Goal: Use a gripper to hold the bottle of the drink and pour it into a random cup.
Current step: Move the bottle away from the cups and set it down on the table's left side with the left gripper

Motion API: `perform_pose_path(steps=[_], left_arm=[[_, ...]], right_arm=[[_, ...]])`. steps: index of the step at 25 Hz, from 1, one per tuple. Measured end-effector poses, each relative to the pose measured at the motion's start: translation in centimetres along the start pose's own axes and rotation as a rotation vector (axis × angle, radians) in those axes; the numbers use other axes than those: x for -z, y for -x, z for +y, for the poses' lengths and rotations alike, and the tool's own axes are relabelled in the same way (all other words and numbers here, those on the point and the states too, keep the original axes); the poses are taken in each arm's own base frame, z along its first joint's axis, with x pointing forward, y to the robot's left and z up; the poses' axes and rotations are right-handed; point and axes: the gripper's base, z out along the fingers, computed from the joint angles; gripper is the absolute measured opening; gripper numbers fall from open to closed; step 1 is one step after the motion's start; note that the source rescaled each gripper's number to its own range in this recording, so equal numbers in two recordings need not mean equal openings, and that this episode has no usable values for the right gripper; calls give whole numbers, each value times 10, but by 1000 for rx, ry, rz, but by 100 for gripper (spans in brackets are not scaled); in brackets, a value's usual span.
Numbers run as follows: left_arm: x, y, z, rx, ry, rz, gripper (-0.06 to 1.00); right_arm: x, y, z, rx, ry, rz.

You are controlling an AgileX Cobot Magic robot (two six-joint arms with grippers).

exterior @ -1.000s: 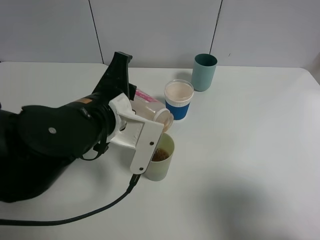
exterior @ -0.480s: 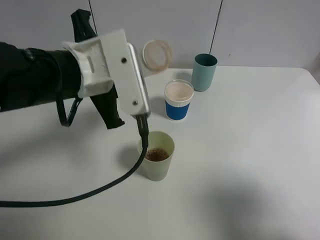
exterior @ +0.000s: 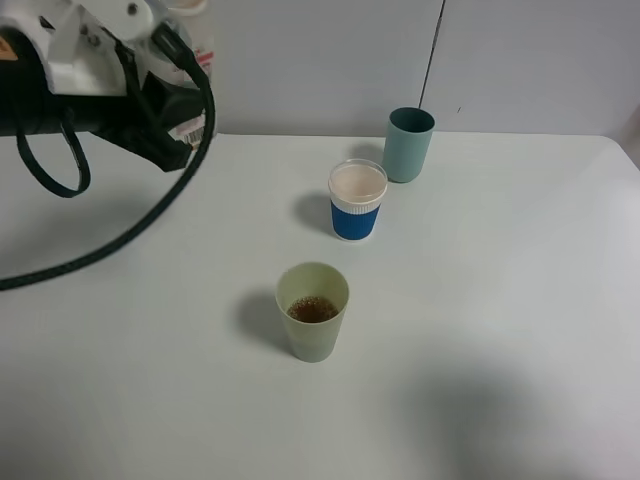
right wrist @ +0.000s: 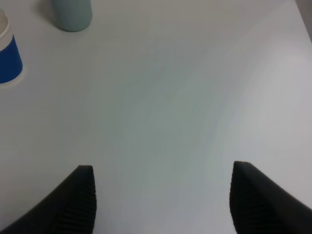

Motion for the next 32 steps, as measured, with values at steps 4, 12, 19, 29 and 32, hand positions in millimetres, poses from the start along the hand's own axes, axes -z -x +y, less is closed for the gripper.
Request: perform_pose_path(steps=[4,12,19,29,32], left_arm=[[4,-3,17,158,51,-5,0],[8,-11,44,364,143,-14,0],[6,-13,54,363,173,-48,0],[-19,-31,51,359,144,15,0],[-28,-37,50,365,134,23,0]], right_arm=[[0,0,0,0,0,0],[0,0,0,0,0,0],[0,0,0,0,0,0],[0,0,0,0,0,0],[0,0,0,0,0,0]])
